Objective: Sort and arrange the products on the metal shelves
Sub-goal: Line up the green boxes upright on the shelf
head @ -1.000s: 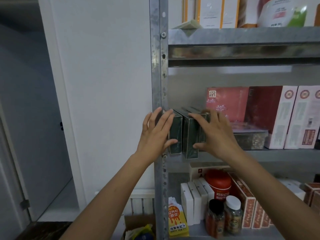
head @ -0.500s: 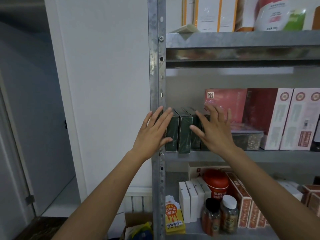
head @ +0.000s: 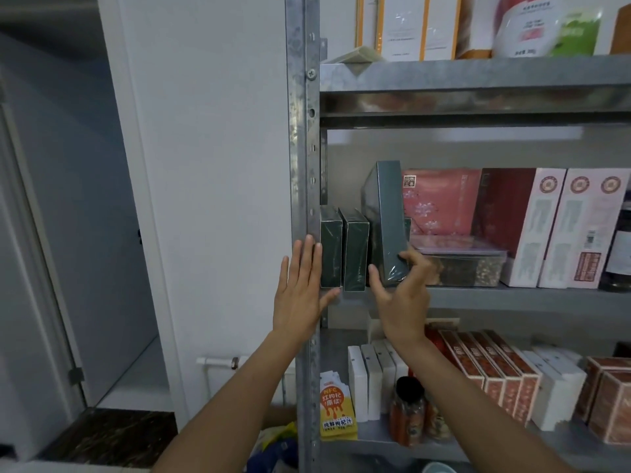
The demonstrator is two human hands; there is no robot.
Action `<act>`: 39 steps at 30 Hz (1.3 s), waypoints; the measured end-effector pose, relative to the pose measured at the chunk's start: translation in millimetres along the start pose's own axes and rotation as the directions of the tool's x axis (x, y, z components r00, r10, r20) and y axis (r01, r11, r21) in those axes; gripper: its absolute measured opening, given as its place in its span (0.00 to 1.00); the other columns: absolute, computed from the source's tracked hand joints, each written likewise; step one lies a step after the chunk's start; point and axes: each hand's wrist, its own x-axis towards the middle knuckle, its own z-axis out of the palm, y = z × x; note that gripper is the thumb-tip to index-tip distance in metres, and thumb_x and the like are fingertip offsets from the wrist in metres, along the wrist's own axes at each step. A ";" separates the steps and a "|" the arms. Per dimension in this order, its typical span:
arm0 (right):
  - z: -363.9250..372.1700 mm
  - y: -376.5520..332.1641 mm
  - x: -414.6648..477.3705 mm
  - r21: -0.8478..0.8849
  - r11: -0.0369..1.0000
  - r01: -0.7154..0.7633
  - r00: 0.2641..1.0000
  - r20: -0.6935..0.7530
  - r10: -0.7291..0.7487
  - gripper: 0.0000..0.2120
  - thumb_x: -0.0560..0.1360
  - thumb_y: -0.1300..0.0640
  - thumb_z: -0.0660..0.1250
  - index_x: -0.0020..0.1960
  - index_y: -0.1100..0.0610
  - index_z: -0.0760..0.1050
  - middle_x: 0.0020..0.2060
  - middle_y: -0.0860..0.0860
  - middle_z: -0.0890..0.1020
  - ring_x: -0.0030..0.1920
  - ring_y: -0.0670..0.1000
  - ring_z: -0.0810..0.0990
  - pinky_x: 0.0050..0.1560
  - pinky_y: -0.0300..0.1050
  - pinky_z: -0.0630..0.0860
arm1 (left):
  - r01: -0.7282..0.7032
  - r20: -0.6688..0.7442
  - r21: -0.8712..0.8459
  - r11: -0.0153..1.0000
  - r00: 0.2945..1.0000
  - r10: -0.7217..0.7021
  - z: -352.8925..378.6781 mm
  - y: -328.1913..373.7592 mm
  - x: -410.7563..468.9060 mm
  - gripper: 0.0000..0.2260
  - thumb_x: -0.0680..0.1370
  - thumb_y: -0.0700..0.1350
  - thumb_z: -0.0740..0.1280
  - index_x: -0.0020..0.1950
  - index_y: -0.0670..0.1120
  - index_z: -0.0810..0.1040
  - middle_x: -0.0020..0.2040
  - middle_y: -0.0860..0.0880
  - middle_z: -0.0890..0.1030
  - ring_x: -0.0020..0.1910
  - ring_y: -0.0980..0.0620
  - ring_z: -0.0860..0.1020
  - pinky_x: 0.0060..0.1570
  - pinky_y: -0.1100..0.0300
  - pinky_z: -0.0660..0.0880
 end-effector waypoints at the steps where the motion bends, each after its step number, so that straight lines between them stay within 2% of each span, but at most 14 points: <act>1: -0.8 -1.4 -1.4 0.038 0.999 -0.032 0.999 -0.012 0.033 0.26 0.69 0.66 0.76 0.60 0.63 0.65 0.59 0.65 0.75 0.57 0.51 0.76 0.52 0.47 0.80 | 0.003 0.012 0.002 1.000 1.000 -0.003 -1.8 1.0 -0.4 0.37 0.79 0.67 0.41 0.78 0.45 0.35 0.79 0.44 0.38 0.77 0.48 0.34 0.76 0.51 0.37; 5: -20.0 -12.1 -6.3 0.181 0.977 -0.116 0.992 -0.029 0.123 0.25 0.71 0.68 0.74 0.64 0.63 0.66 0.58 0.46 0.73 0.57 0.35 0.73 0.57 0.25 0.70 | 0.015 0.059 -0.050 0.999 0.998 -0.012 -9.4 5.4 -2.9 0.38 0.78 0.68 0.41 0.79 0.45 0.36 0.79 0.46 0.36 0.78 0.48 0.34 0.75 0.50 0.35; 9: -63.0 -28.1 -12.5 0.360 0.915 -0.182 0.970 -0.087 0.227 0.25 0.72 0.62 0.73 0.63 0.49 0.66 0.59 0.29 0.71 0.61 0.35 0.73 0.60 0.34 0.74 | 0.085 0.052 -0.330 0.940 0.996 -0.072 -23.0 21.3 -3.6 0.35 0.78 0.68 0.42 0.77 0.51 0.34 0.77 0.49 0.30 0.77 0.52 0.33 0.75 0.53 0.33; 11: -87.9 -32.5 -13.6 0.421 0.886 -0.194 0.951 -0.140 0.275 0.22 0.73 0.55 0.71 0.61 0.41 0.66 0.59 0.31 0.72 0.62 0.42 0.74 0.61 0.40 0.76 | 0.129 0.045 -0.581 0.804 0.991 -0.127 -38.4 34.7 -4.4 0.36 0.76 0.69 0.44 0.78 0.53 0.37 0.79 0.51 0.34 0.78 0.53 0.37 0.77 0.50 0.41; 14: -123.7 -29.1 -4.2 0.502 0.828 -0.251 0.912 -0.164 0.376 0.14 0.75 0.50 0.68 0.58 0.41 0.69 0.58 0.45 0.76 0.59 0.45 0.77 0.56 0.40 0.77 | 0.240 0.157 -0.844 0.480 0.966 -0.207 -70.0 59.4 -5.5 0.45 0.70 0.77 0.43 0.80 0.53 0.48 0.80 0.53 0.47 0.76 0.61 0.47 0.74 0.59 0.48; 18: -163.1 -11.7 16.5 0.524 0.756 -0.392 0.874 -0.045 0.484 0.02 0.77 0.50 0.64 0.47 0.45 0.75 0.40 0.39 0.80 0.39 0.37 0.77 0.38 0.34 0.74 | 0.384 0.366 -0.919 0.087 0.915 -0.172 -106.4 79.4 -8.3 0.40 0.71 0.72 0.45 0.75 0.51 0.66 0.69 0.47 0.75 0.58 0.60 0.79 0.61 0.60 0.74; 21: -178.5 -1.6 23.6 0.477 0.741 -0.473 0.876 0.171 0.450 0.07 0.77 0.53 0.65 0.41 0.46 0.78 0.34 0.41 0.80 0.35 0.41 0.78 0.34 0.34 0.74 | 0.578 0.578 -0.815 -0.038 0.816 0.028 -118.4 85.6 -15.7 0.35 0.70 0.72 0.51 0.67 0.53 0.75 0.57 0.50 0.84 0.55 0.52 0.83 0.57 0.51 0.79; 23: -181.5 1.6 25.4 0.424 0.758 -0.496 0.868 0.252 0.427 0.06 0.74 0.49 0.65 0.39 0.45 0.78 0.36 0.44 0.80 0.39 0.45 0.77 0.39 0.38 0.74 | 0.661 0.656 -0.750 -0.039 0.750 0.081 -118.8 95.4 -23.3 0.32 0.69 0.73 0.57 0.63 0.54 0.77 0.53 0.52 0.85 0.53 0.53 0.83 0.57 0.52 0.79; 25: -180.3 5.2 26.1 0.386 0.750 -0.537 0.842 0.289 0.455 0.05 0.75 0.50 0.67 0.40 0.45 0.79 0.42 0.46 0.81 0.46 0.49 0.78 0.47 0.43 0.73 | 0.675 0.675 -0.738 -0.002 0.738 0.001 -117.0 106.1 -29.4 0.27 0.71 0.70 0.59 0.58 0.53 0.80 0.50 0.52 0.86 0.51 0.53 0.84 0.60 0.49 0.77; 28: -178.4 11.2 21.8 0.365 0.622 -0.692 0.720 0.409 0.561 0.06 0.76 0.51 0.67 0.52 0.49 0.78 0.56 0.54 0.82 0.58 0.55 0.79 0.59 0.52 0.75 | 0.668 0.659 -0.744 0.012 0.737 -0.147 -115.9 116.5 -36.1 0.23 0.77 0.66 0.58 0.52 0.50 0.82 0.46 0.51 0.86 0.47 0.52 0.84 0.60 0.47 0.77; 31: -183.6 20.9 8.5 0.393 0.374 -0.840 0.542 0.621 0.566 0.24 0.67 0.50 0.73 0.61 0.53 0.75 0.52 0.51 0.85 0.53 0.51 0.83 0.49 0.46 0.81 | 0.667 0.650 -0.745 -0.003 0.724 -0.232 -117.9 121.1 -40.2 0.26 0.78 0.65 0.58 0.58 0.46 0.80 0.53 0.46 0.84 0.54 0.46 0.82 0.62 0.44 0.75; 34: -187.7 25.9 -7.7 0.290 0.271 -0.918 0.390 0.780 0.489 0.34 0.62 0.57 0.78 0.65 0.57 0.72 0.52 0.56 0.85 0.50 0.55 0.85 0.43 0.44 0.81 | 0.674 0.650 -0.739 -0.010 0.709 -0.272 -122.6 123.2 -43.3 0.29 0.77 0.66 0.57 0.64 0.45 0.77 0.59 0.44 0.81 0.59 0.43 0.79 0.63 0.42 0.73; 37: -186.7 26.0 -14.3 0.313 0.246 -0.917 0.398 0.756 0.520 0.27 0.63 0.60 0.73 0.61 0.63 0.74 0.48 0.57 0.86 0.45 0.54 0.86 0.39 0.42 0.81 | 0.646 0.615 -0.761 0.058 0.747 -0.252 -127.8 122.3 -43.9 0.27 0.78 0.65 0.56 0.65 0.45 0.76 0.58 0.44 0.82 0.56 0.45 0.81 0.61 0.44 0.76; 39: -186.1 24.5 -13.0 0.348 0.263 -0.900 0.436 0.719 0.541 0.26 0.62 0.60 0.73 0.59 0.64 0.75 0.46 0.57 0.86 0.43 0.54 0.86 0.38 0.42 0.81 | 0.580 0.520 -0.755 0.308 0.814 -0.259 -127.6 120.9 -45.3 0.32 0.77 0.67 0.52 0.72 0.47 0.67 0.65 0.44 0.78 0.60 0.46 0.79 0.63 0.44 0.74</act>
